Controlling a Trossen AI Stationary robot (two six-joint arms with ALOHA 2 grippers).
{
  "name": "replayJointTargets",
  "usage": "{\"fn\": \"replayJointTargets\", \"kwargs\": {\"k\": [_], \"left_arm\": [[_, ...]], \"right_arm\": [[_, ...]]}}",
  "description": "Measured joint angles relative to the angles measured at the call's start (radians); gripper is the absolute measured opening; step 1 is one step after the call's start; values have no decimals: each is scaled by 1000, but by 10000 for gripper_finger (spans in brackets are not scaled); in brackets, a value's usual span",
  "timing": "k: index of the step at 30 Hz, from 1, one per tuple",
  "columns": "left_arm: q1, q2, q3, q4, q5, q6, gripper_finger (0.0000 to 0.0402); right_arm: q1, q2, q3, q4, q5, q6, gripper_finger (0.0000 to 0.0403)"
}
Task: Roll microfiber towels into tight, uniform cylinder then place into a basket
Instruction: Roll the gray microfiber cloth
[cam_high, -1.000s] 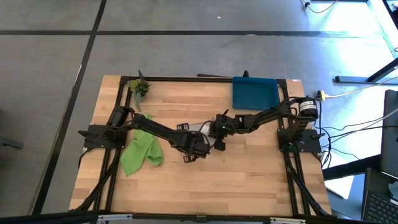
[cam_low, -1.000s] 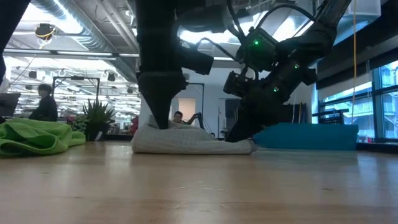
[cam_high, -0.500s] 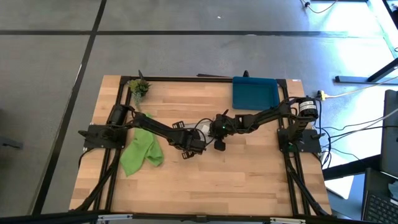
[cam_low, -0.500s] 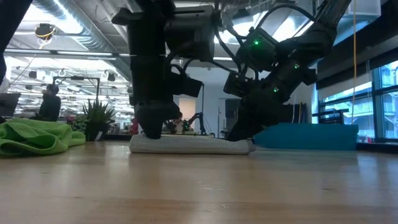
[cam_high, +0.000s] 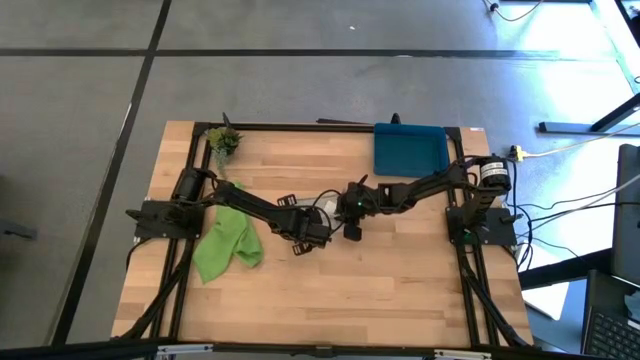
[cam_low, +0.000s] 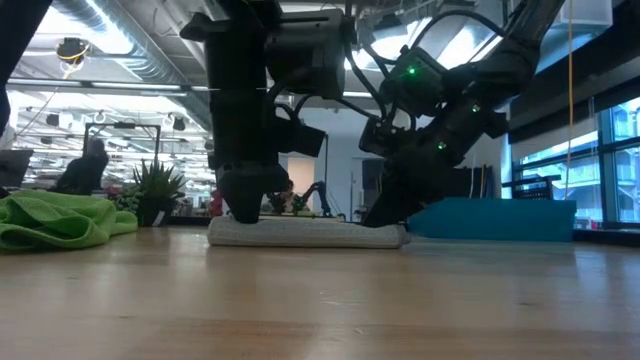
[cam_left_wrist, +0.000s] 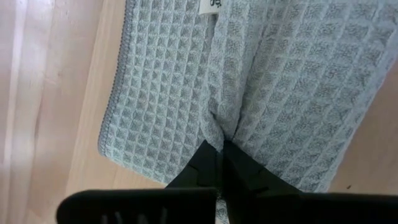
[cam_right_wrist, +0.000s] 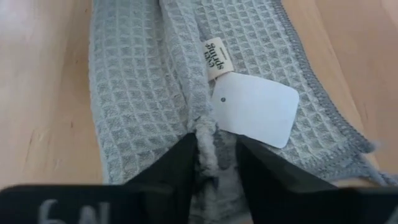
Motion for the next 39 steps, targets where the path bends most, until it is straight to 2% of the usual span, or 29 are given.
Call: {"fn": "replayJointTargets", "kwargs": {"k": [4, 8, 16, 23, 30, 39], "left_arm": [[0, 1, 0, 0, 1, 0, 0], [-1, 1, -1, 0, 2, 0, 0], [-15, 2, -1, 2, 0, 2, 0], [-23, 3, -3, 24, -5, 36, 0], [-48, 3, -2, 58, 1, 53, 0], [-88, 3, -2, 84, 1, 52, 0]], "right_arm": [[0, 2, 12, -8, 1, 22, 161], [-6, -3, 34, -48, -1, 12, 181], [-3, -136, 42, -209, -1, -38, 184], [86, -248, 44, -226, -39, -71, 184], [141, -153, 44, -166, -79, -125, 184], [126, 13, 45, -33, -79, -181, 184]]}}
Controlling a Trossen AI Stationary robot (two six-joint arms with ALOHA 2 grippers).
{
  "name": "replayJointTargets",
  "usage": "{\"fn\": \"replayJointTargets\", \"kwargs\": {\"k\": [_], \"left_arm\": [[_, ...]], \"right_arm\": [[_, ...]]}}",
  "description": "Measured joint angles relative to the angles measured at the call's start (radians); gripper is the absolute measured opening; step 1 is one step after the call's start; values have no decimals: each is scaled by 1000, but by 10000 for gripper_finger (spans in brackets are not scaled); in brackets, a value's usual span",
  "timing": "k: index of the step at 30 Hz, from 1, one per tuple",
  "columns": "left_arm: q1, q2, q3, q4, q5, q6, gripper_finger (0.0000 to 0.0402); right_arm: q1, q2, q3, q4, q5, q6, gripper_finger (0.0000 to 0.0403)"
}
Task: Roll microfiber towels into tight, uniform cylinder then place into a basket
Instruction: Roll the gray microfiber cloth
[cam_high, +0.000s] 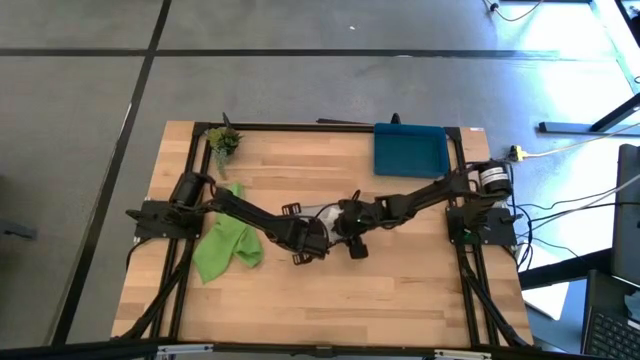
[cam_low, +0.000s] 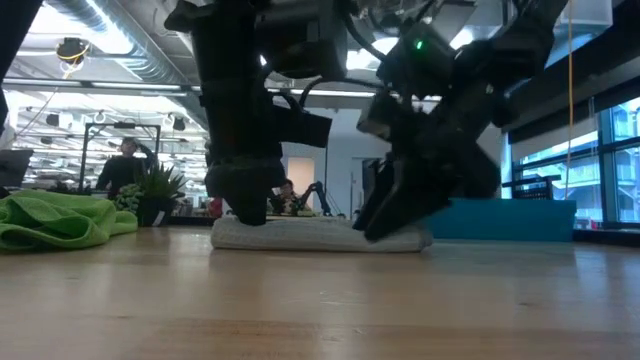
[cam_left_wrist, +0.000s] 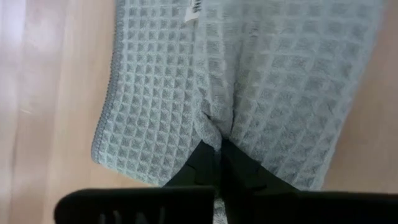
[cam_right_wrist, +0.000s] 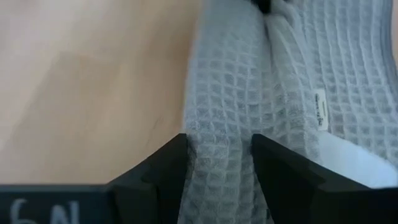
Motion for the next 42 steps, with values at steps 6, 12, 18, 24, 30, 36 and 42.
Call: {"fn": "replayJointTargets", "kwargs": {"k": [6, 12, 18, 24, 30, 36, 42], "left_arm": [[-10, 0, 0, 1, 3, 0, 0], [-4, 0, 0, 0, 8, 0, 0], [-7, 0, 0, -1, 2, 0, 20], [-7, 0, 1, -14, -19, -1, 65], [-8, -18, 47, -162, -15, -24, 70], [-8, -89, 66, -177, -35, -24, 69], [-23, -120, 67, -145, -40, -26, 67]], "right_arm": [[-25, 50, 6, 31, -7, -5, 184], [-27, 57, 4, 37, -12, -6, 184], [-28, 58, 2, 35, -12, -5, 184], [-29, 59, 2, 45, -39, 0, 184], [-29, 61, 2, 51, -42, 5, 184], [-29, 61, 1, 52, -46, 5, 184], [-29, 62, 1, 54, -49, 9, 184]]}}
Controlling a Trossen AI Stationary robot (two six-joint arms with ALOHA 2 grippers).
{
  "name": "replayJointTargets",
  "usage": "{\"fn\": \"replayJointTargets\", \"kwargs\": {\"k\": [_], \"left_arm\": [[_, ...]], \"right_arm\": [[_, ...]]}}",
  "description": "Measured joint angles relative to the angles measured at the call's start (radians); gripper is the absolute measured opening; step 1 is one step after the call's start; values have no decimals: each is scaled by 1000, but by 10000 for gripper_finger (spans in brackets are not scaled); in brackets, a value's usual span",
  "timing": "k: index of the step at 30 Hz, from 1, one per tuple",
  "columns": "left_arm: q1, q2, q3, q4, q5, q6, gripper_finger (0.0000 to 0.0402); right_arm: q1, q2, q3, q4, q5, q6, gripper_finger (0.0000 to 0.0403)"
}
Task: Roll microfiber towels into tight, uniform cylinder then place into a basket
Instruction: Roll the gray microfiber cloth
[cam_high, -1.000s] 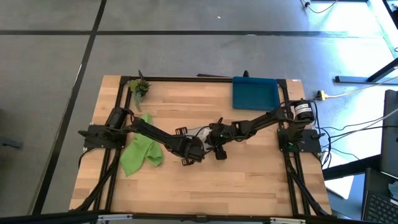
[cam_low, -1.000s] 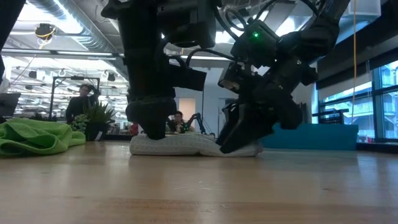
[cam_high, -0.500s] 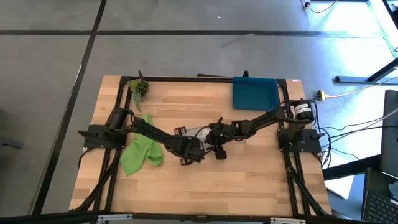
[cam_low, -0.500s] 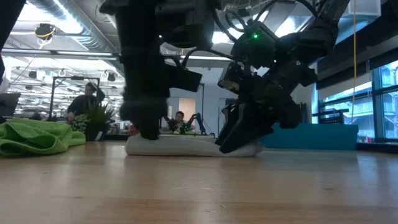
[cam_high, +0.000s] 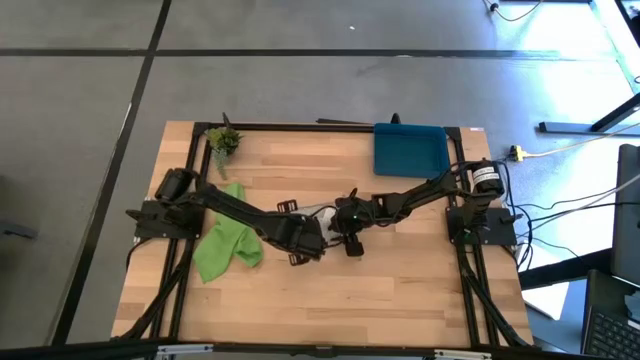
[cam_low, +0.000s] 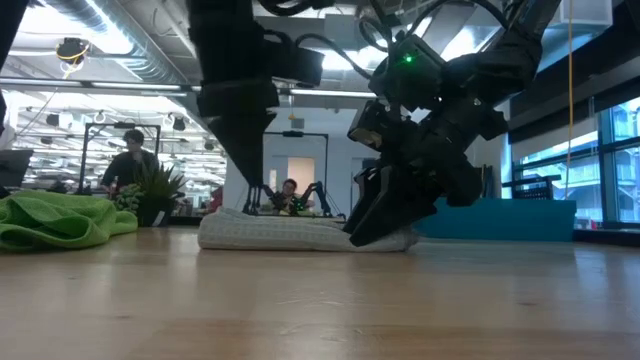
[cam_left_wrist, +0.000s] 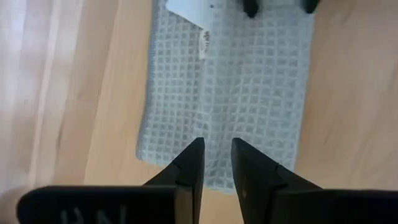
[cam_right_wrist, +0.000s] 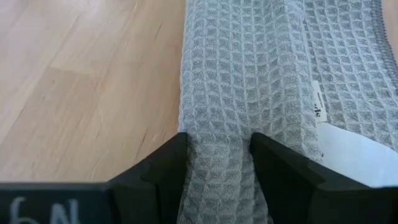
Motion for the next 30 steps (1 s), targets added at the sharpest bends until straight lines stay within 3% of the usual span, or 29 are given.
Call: {"fn": "replayJointTargets", "kwargs": {"k": [3, 8, 14, 30], "left_arm": [[-6, 7, -2, 28, 4, -5, 62], [-20, 15, -32, 90, 96, -8, 55], [-45, 13, -37, 87, 90, -19, 61], [-57, 12, -86, 122, 95, -5, 117]], "right_arm": [[1, 0, 0, 1, -2, 1, 184], [1, 0, -1, 4, -2, 19, 184], [1, 0, -1, 6, -2, 19, 184], [1, 0, -1, 16, -7, 19, 184]]}}
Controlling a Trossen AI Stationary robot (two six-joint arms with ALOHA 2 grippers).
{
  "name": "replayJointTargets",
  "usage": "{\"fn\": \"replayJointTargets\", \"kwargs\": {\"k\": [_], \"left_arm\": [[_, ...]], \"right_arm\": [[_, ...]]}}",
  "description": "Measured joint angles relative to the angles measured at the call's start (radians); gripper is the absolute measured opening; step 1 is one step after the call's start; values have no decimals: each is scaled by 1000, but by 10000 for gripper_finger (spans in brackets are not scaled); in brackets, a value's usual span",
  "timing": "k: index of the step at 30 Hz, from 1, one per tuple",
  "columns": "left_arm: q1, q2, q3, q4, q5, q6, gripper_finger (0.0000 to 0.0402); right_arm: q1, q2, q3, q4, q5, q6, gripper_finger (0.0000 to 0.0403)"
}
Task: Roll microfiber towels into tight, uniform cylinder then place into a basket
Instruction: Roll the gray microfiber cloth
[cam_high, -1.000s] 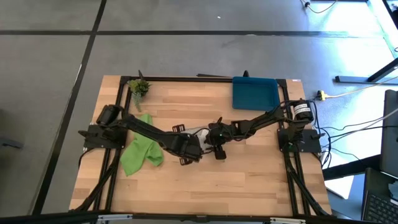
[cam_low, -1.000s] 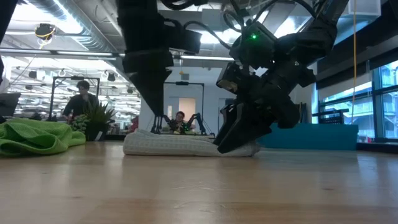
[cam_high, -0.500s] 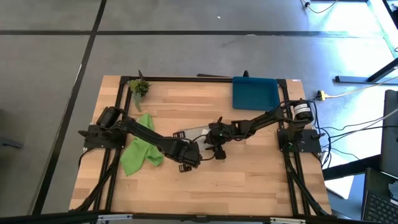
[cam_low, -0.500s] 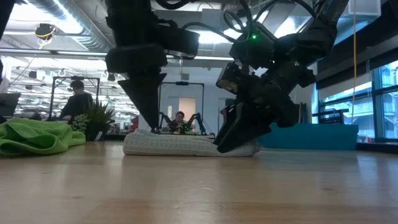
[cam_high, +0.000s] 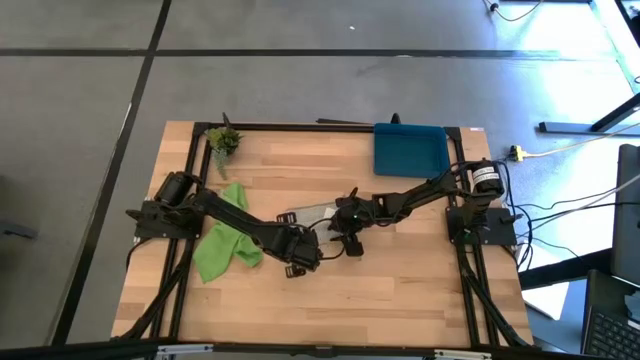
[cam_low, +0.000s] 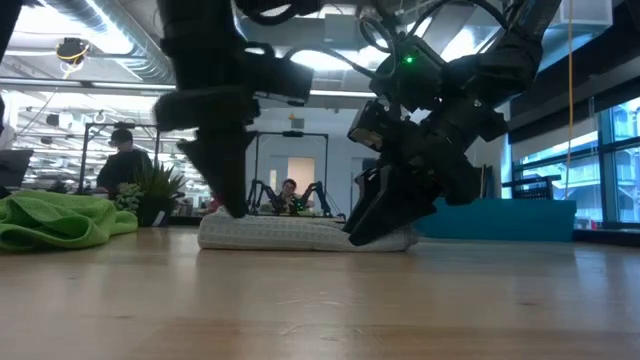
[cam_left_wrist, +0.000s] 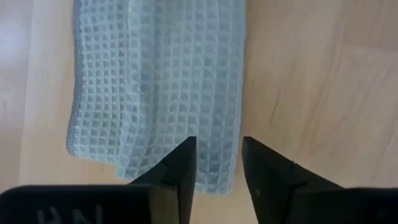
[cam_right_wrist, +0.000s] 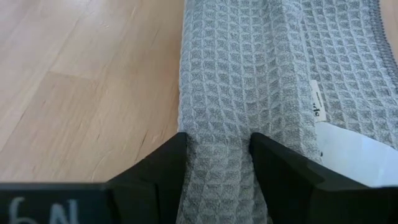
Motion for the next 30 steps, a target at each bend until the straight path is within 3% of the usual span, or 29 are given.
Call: {"fn": "replayJointTargets", "kwargs": {"k": [16, 24, 30], "left_arm": [[0, -8, -179, 171, -21, 0, 107], [1, -6, -181, 158, -16, 4, 12], [14, -14, -117, 108, 50, 55, 3]], "right_arm": [[0, 0, 0, 5, -2, 0, 184], [0, 1, 0, 8, -3, 0, 184], [0, 1, 0, 7, -4, 2, 184]]}}
